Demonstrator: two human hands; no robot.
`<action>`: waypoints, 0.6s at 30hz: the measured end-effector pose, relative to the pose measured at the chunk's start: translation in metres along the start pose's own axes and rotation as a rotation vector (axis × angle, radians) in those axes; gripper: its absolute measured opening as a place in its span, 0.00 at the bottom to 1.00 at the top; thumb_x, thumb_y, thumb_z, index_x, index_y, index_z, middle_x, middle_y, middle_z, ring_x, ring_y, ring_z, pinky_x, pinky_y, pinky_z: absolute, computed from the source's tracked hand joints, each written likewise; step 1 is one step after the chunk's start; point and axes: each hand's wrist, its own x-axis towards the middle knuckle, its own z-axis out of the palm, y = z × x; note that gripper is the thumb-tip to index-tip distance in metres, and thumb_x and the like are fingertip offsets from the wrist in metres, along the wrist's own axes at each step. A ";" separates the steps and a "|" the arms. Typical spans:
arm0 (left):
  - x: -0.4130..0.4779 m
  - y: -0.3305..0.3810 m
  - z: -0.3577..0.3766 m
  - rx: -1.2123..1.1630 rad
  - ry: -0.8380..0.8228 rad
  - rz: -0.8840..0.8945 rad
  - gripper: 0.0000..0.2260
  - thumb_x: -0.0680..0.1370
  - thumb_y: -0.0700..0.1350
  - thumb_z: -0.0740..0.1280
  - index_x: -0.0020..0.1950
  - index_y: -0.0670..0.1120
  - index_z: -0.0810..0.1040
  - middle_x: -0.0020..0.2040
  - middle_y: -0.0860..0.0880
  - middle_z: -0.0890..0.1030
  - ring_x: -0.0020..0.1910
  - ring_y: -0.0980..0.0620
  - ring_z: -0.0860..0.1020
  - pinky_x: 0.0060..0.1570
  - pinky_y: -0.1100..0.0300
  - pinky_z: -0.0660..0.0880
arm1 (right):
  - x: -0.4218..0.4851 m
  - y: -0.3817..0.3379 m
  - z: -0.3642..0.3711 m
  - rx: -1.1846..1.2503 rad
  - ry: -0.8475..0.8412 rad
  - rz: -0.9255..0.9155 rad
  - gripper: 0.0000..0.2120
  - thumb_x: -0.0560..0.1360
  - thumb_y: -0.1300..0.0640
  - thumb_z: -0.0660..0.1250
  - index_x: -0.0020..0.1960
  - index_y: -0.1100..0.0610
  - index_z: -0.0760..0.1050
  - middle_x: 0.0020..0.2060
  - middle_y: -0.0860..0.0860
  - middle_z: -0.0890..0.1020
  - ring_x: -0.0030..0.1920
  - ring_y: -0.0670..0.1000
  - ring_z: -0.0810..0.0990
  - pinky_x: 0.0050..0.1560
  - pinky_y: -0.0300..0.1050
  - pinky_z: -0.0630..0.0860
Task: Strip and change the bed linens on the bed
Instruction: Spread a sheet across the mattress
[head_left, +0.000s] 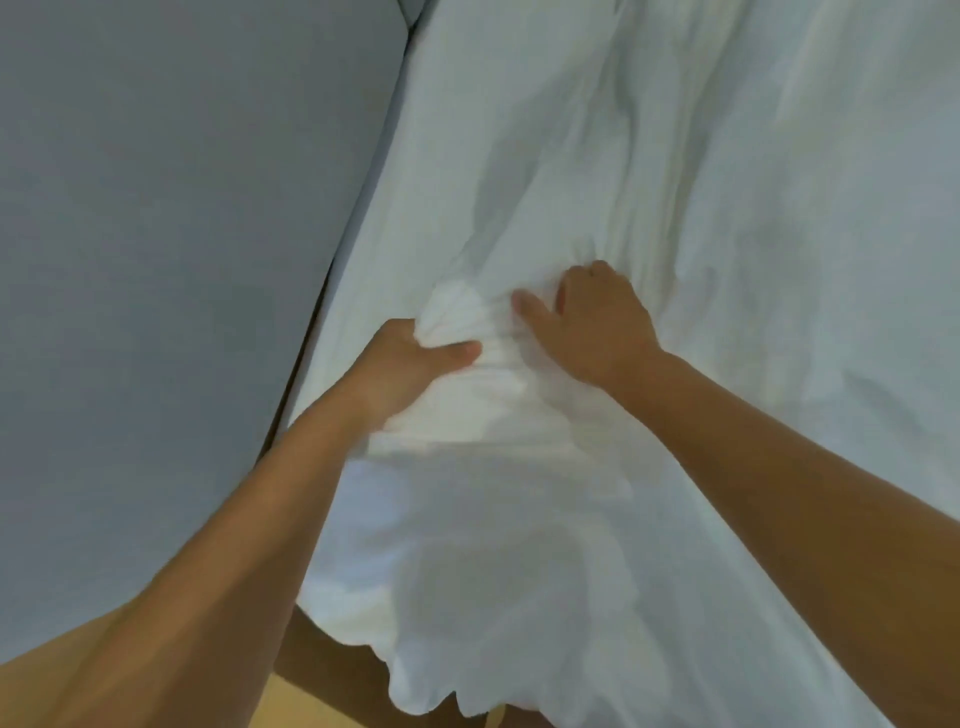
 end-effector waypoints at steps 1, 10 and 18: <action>-0.016 0.011 -0.015 -0.107 0.068 0.077 0.05 0.69 0.42 0.76 0.42 0.49 0.82 0.37 0.52 0.84 0.40 0.50 0.83 0.42 0.58 0.79 | 0.001 -0.016 -0.001 0.145 0.045 0.052 0.26 0.75 0.36 0.58 0.53 0.60 0.72 0.53 0.58 0.74 0.56 0.59 0.73 0.54 0.48 0.69; -0.025 -0.045 -0.109 0.435 0.645 -0.012 0.08 0.74 0.46 0.72 0.50 0.43 0.80 0.48 0.42 0.84 0.45 0.52 0.82 0.41 0.63 0.74 | 0.030 -0.131 0.118 0.457 -0.153 0.021 0.32 0.74 0.37 0.61 0.65 0.62 0.65 0.63 0.57 0.66 0.66 0.58 0.62 0.67 0.49 0.56; 0.033 -0.113 -0.073 0.574 0.514 -0.198 0.19 0.78 0.55 0.62 0.61 0.43 0.69 0.59 0.41 0.77 0.56 0.38 0.75 0.50 0.52 0.70 | 0.029 -0.078 0.163 0.308 -0.217 -0.096 0.21 0.74 0.50 0.65 0.63 0.58 0.68 0.61 0.54 0.67 0.62 0.54 0.64 0.66 0.48 0.60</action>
